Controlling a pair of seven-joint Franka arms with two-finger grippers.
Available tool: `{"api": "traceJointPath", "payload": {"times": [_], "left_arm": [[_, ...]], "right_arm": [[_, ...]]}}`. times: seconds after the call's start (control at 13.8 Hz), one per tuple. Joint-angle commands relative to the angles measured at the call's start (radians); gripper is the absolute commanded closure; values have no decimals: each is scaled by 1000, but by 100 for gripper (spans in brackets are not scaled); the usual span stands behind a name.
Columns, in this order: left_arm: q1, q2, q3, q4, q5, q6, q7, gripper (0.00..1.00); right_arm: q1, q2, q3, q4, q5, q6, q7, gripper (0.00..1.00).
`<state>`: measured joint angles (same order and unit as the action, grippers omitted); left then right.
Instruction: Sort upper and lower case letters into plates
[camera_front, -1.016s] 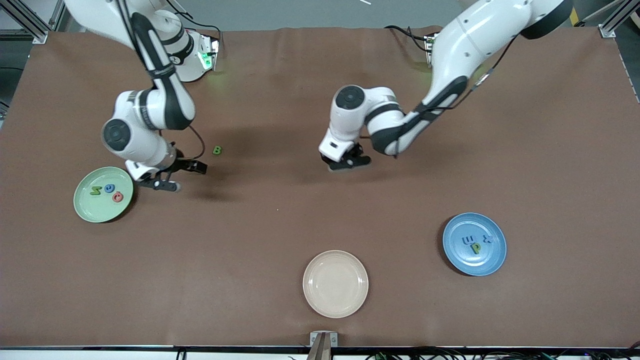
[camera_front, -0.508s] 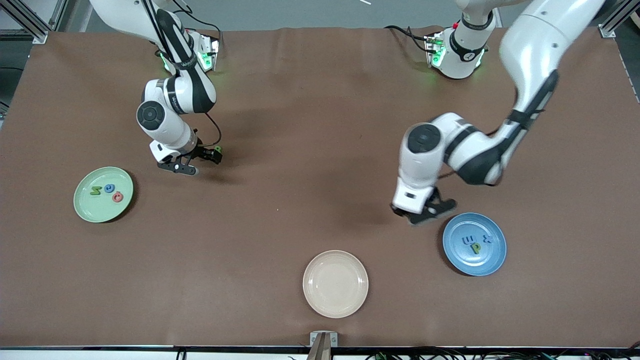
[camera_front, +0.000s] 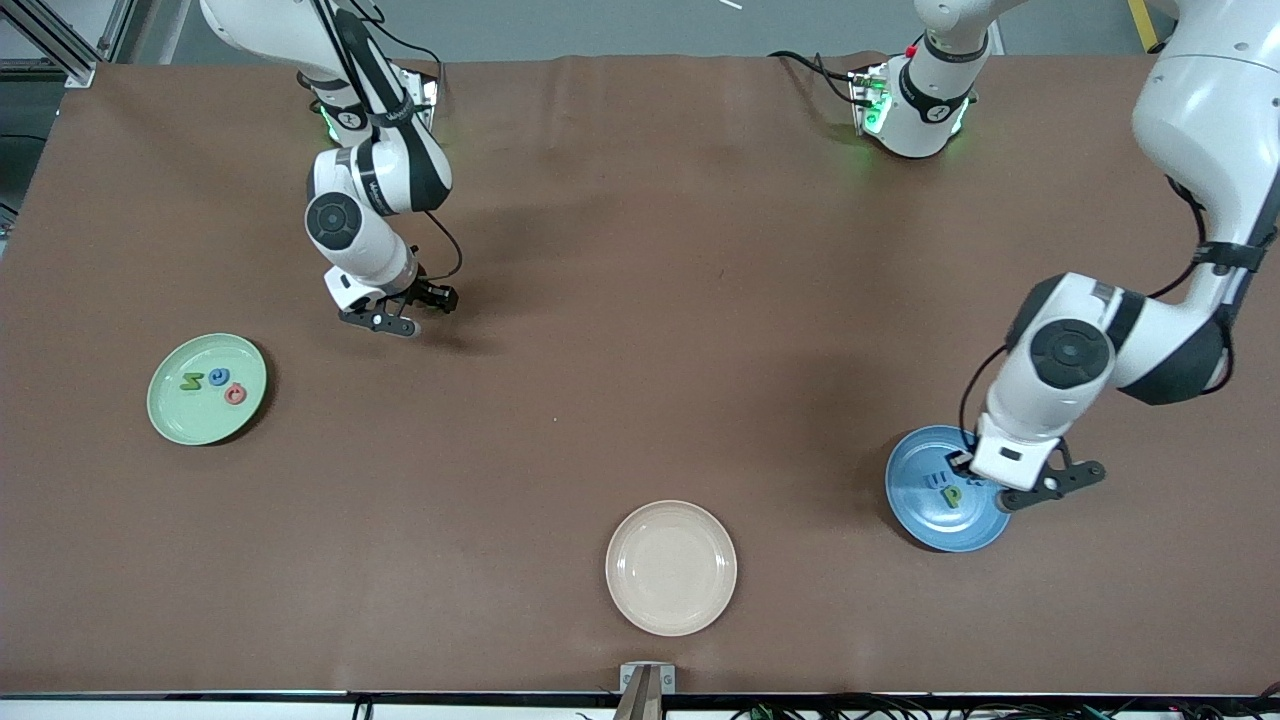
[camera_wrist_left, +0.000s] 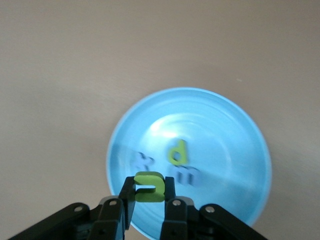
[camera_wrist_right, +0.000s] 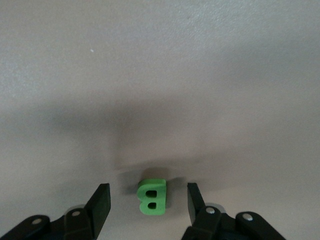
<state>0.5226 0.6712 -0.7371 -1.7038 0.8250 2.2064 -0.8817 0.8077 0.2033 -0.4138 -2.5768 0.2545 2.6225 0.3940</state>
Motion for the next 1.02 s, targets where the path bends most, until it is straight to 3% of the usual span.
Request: {"api": "traceJointPath", "payload": {"times": [0.0, 0.07, 0.44, 0.58, 0.94], "left_arm": [[-19, 25, 10, 39, 9, -14, -3, 15], [-18, 19, 10, 39, 9, -14, -2, 1], [-12, -27, -42, 41, 6, -28, 10, 1], [-10, -64, -53, 41, 2, -56, 113, 0], [13, -185, -58, 82, -159, -141, 344, 0]], "right_arm": [[11, -45, -8, -40, 11, 8, 11, 32], [11, -45, -8, -39, 11, 8, 13, 32], [13, -38, -6, -39, 11, 8, 11, 45], [11, -28, -8, -39, 11, 10, 11, 48], [11, -18, -8, -36, 11, 11, 11, 53]]}}
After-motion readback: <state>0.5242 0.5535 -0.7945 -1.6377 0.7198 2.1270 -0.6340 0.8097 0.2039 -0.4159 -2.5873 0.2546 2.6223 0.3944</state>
